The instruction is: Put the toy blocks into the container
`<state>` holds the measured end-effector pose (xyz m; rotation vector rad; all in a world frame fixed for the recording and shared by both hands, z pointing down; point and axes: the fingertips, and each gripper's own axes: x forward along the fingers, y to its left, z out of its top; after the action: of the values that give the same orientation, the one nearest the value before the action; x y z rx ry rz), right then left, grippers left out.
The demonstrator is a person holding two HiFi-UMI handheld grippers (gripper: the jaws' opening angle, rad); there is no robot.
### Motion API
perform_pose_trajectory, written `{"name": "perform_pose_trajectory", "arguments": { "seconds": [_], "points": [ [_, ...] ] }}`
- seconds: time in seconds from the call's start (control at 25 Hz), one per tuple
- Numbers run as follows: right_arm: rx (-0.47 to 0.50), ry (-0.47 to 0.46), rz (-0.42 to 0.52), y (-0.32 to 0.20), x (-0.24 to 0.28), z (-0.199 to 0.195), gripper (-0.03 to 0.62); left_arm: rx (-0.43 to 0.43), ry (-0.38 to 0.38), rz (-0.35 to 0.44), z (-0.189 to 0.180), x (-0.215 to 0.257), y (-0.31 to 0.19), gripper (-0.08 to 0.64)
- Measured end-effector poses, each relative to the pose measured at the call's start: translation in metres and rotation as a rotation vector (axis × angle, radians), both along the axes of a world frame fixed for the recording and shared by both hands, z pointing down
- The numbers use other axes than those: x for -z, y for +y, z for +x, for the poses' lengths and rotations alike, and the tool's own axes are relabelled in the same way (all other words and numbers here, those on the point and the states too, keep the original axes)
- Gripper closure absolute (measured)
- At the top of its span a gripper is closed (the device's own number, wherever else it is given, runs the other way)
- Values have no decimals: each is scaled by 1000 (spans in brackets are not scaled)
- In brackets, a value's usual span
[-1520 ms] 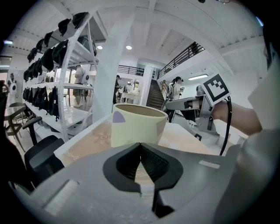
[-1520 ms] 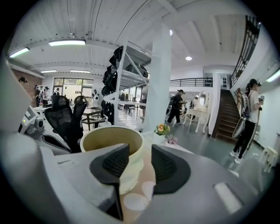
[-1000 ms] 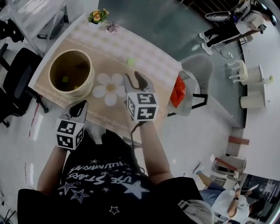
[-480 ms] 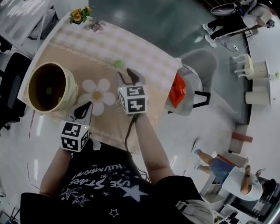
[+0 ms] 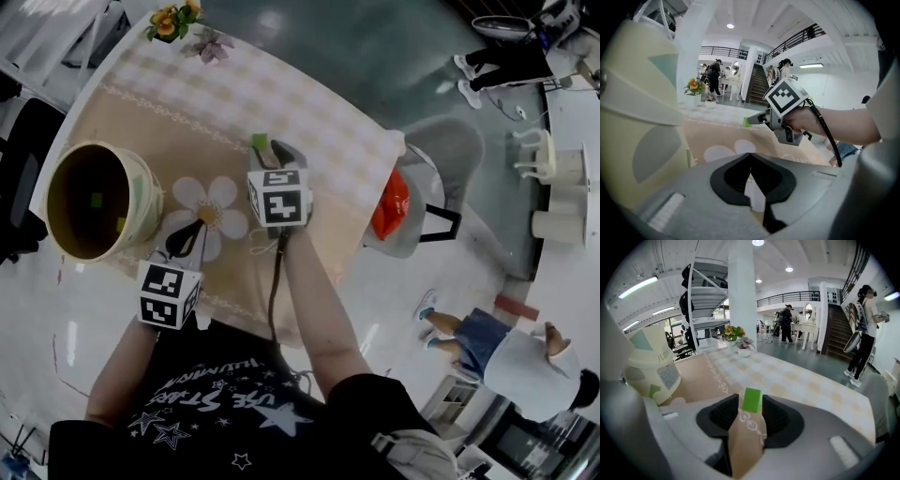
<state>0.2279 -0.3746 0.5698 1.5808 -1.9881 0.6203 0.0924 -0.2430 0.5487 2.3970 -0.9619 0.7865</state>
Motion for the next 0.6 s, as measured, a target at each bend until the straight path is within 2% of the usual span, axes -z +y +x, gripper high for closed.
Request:
{"name": "perform_pose_trajectory", "arguments": {
  "seconds": [0.44, 0.48, 0.6],
  "points": [
    [-36, 16, -72, -19, -23, -4, 410, 15, -18, -29, -6, -12, -2, 551],
    [-39, 21, -78, -20, -25, -4, 440, 12, -19, -29, -6, -12, -2, 551],
    [-49, 23, -87, -20, -26, -3, 448, 9, -17, -24, -7, -12, 0, 551]
  ]
}}
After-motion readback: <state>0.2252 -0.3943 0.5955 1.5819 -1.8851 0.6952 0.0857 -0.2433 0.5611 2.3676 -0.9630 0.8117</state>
